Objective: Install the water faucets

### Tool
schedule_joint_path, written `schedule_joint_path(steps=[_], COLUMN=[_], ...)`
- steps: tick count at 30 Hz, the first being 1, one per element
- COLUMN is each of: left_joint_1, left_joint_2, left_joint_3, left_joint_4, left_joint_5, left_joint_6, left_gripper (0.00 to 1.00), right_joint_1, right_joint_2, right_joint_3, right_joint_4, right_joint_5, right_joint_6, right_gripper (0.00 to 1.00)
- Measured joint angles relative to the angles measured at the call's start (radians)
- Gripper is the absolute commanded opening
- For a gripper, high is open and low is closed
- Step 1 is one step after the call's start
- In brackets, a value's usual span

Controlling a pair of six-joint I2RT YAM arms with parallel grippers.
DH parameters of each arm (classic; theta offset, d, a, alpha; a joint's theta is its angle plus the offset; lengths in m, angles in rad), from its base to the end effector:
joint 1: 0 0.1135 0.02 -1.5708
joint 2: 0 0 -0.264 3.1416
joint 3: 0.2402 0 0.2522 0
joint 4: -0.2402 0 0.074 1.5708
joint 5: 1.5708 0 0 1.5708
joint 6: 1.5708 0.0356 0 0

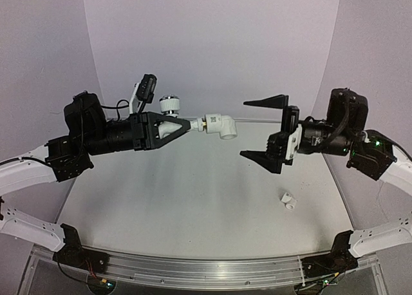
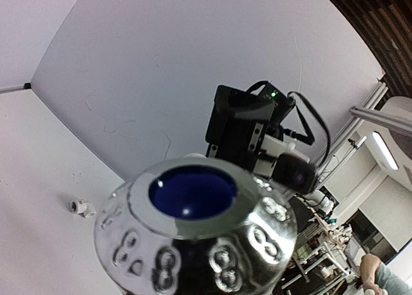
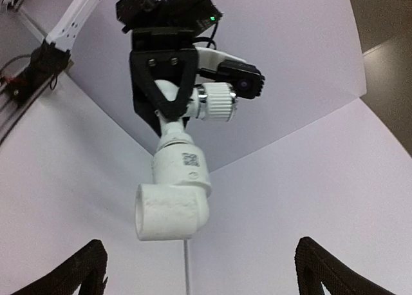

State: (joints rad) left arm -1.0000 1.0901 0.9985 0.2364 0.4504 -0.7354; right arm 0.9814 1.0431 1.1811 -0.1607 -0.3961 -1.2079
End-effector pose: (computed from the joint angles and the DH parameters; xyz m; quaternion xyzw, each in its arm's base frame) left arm 0.1233 -0.2207 0.4002 0.2515 0.6097 -0.6569 0.3653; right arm 0.1155 0.1974 0.4323 -0.6862 0.1991 0.0623 0.6969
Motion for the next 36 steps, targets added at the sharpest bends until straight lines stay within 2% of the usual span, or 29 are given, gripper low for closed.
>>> schedule_joint_path(steps=[5, 10, 15, 20, 23, 28, 36], left_joint_1=[0.005, 0.006, 0.006, 0.008, 0.008, 0.008, 0.011], left_joint_2=[0.013, 0.043, 0.095, 0.111, 0.111, 0.107, 0.076], left_joint_3=[-0.006, -0.006, -0.006, -0.005, -0.005, -0.005, 0.008], left_joint_4=[0.040, 0.072, 0.083, 0.090, 0.095, 0.097, 0.095], left_joint_5=[0.028, 0.069, 0.111, 0.134, 0.149, 0.156, 0.150], left_joint_6=[-0.100, -0.147, -0.177, -0.187, -0.185, -0.147, -0.032], left_gripper=[0.00, 0.00, 0.00, 0.00, 0.00, 0.00, 0.00], right_joint_1=[0.030, 0.067, 0.087, 0.092, 0.093, 0.093, 0.096], right_joint_2=[0.001, 0.015, 0.040, 0.061, 0.068, 0.077, 0.142], right_joint_3=[-0.108, -0.122, -0.122, -0.137, -0.138, -0.118, 0.076], right_joint_4=[0.082, 0.186, 0.272, 0.290, 0.296, 0.265, 0.042], right_joint_5=[0.038, 0.083, 0.103, 0.103, 0.102, 0.100, 0.075], right_joint_6=[-0.277, -0.403, -0.490, -0.577, -0.601, -0.533, -0.126], right_gripper=[0.95, 0.88, 0.72, 0.54, 0.47, 0.38, 0.27])
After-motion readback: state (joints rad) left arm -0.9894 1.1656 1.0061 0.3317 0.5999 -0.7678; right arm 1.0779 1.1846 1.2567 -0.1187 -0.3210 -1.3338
